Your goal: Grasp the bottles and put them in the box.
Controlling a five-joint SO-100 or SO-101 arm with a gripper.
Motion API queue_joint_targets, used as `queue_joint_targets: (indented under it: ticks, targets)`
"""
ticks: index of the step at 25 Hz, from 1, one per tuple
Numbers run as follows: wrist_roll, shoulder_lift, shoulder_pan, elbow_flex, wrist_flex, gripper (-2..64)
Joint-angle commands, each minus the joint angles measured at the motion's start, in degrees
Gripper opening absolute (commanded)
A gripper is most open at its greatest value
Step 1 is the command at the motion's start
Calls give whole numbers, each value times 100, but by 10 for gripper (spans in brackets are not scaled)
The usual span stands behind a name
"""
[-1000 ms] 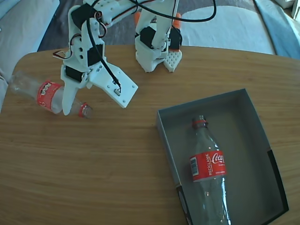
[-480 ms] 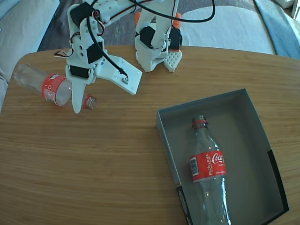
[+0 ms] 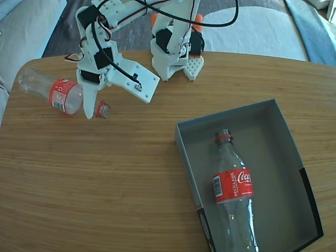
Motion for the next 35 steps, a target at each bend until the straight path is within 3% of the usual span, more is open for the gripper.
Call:
queue_joint_targets:
  ticks: [1,15,23,35]
  targets:
    - [141,141,0,-53,-53,500]
    - [176,141,44,9,-334,500]
    - [633,88,-88,-334,-439,500]
    - [738,-1248,53,-1591,-466,500]
